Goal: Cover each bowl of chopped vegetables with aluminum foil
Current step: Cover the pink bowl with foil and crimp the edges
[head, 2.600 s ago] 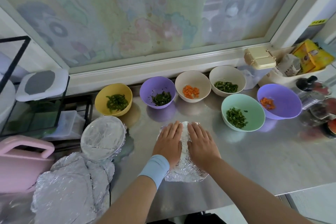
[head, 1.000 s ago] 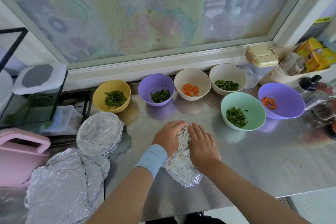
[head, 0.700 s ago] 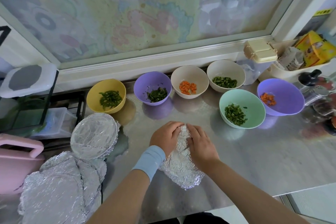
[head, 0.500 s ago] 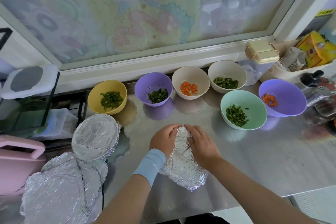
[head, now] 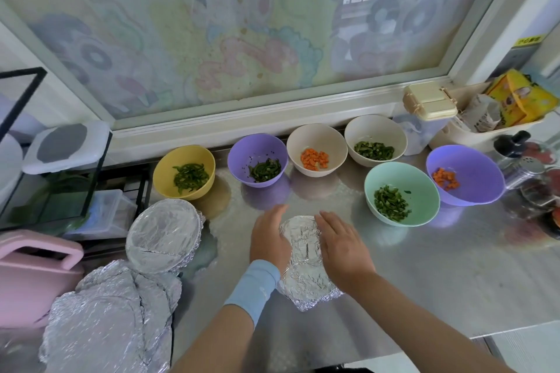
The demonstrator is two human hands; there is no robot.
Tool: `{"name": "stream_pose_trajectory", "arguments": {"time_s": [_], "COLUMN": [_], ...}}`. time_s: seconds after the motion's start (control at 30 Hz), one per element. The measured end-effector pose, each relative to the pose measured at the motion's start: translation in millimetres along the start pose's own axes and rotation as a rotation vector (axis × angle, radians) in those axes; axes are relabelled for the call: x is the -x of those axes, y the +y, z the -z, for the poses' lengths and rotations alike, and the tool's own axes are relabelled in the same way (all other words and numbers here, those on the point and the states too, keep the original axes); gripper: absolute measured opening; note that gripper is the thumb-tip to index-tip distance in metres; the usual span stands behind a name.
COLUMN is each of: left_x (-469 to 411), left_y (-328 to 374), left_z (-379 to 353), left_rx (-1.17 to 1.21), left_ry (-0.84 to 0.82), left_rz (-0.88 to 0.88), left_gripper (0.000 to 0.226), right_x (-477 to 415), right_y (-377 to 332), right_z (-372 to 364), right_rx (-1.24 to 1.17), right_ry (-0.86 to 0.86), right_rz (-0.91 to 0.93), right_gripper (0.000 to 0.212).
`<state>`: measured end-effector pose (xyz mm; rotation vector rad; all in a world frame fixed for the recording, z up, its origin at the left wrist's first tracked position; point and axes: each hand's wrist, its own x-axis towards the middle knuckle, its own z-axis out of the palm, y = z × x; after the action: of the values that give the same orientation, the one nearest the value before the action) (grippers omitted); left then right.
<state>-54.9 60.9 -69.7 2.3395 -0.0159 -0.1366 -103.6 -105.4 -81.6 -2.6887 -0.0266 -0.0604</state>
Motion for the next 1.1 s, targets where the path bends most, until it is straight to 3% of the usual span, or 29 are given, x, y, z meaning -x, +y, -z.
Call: {"name": "stream_pose_trajectory", "arguments": {"time_s": [0.1, 0.23, 0.43, 0.67, 0.83, 0.97, 1.1], "left_x": [-15, -23, -26, -16, -15, -24, -27], "left_y": [3, -9, -9, -3, 0, 5, 1], "left_z": [-4, -12, -11, -12, -8, -12, -17], "left_rx": [-0.118, -0.179, -0.087, 0.002, -0.121, -0.232, -0.221], "left_ry": [-0.184, -0.262, -0.261, -0.175, -0.117, -0.213, -0.294], "left_rz": [-0.227, -0.294, -0.092, 0.113, -0.152, -0.483, -0.4], "left_gripper": [0.061, 0.033, 0.03, 0.03, 0.054, 0.044, 0.036], "right_x": [5, 1, -9, -30, -26, 6, 21], "right_y": [-3, -2, 4, 12, 10, -13, -33], "right_z": [-9, -10, -16, -5, 5, 4, -6], "right_rx": [0.04, -0.08, -0.268, -0.191, 0.052, 0.047, -0.074], "right_ry": [-0.059, -0.09, -0.083, -0.174, -0.133, -0.068, -0.131], "right_rz": [-0.032, -0.094, -0.137, -0.017, 0.011, -0.261, -0.417], "right_gripper": [0.059, 0.054, 0.046, 0.039, 0.052, 0.056, 0.062]}}
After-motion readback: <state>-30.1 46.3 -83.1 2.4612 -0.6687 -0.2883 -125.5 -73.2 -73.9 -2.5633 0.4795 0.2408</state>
